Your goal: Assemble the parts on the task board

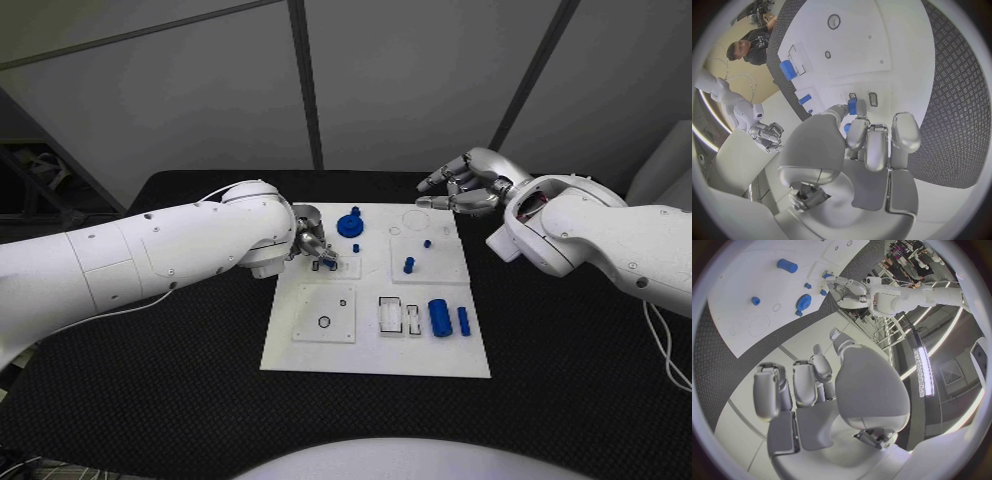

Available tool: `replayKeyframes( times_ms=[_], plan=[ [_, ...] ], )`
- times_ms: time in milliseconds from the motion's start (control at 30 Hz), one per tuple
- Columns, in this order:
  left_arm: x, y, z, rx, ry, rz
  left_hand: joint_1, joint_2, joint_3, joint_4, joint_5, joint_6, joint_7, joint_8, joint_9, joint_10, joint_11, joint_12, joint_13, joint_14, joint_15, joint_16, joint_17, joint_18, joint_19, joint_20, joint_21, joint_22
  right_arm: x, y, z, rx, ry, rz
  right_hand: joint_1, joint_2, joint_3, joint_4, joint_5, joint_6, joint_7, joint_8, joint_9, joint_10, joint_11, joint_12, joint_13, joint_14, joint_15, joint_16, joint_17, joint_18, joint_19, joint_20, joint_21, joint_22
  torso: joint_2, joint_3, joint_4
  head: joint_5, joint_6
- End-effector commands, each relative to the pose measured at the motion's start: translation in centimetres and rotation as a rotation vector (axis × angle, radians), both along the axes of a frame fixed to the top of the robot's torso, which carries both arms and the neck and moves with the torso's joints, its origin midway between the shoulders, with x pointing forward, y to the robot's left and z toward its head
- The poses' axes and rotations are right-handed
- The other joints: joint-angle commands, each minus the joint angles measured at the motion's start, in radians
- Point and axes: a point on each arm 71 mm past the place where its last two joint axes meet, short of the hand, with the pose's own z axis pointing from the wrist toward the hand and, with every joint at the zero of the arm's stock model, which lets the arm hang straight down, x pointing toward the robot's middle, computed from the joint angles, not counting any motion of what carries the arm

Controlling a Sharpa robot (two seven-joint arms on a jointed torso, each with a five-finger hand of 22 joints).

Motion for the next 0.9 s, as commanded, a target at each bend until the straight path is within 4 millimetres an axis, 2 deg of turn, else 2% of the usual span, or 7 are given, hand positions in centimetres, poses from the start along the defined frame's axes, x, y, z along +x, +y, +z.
replayKeyframes(
  times_ms=[33,900],
  plan=[
    [0.01,-0.06,-0.03,0.022,-0.001,-0.017,-0.005,0.006,0.209,-0.201,-0.003,0.006,0.001,-0.003,0.002,0.055,-0.007,0.0,0.128,0.065,-0.005,0.006,0.087,0.008,0.006,-0.003,0.003,0.001,0.0,0.16,0.13,0.006,0.0,0.013,0.004,-0.001,0.001,0.005,0.006,0.008,0.001,0.002,0.001,0.005,-0.004,0.001,0.0,0.022,-0.002,-0.002,0.001,0.011,0.025,0.0,-0.004,0.141,0.0,0.0004,0.0006,0.001,-0.001],
    [-0.26,-0.49,-0.31,0.029,0.019,-0.042,-0.007,0.006,0.212,-0.204,-0.003,0.007,0.001,-0.004,0.004,0.055,-0.007,-0.006,0.127,0.065,-0.005,0.006,0.087,0.009,0.004,-0.003,0.002,-0.001,0.05,0.27,0.02,0.008,0.013,0.017,0.003,0.0,0.001,0.006,0.006,0.008,0.001,0.002,0.001,0.006,-0.004,0.003,0.002,0.023,-0.002,-0.001,0.003,0.01,0.027,0.0,-0.003,0.143,0.0,0.0009,0.0008,0.0,-0.005]
  ],
)
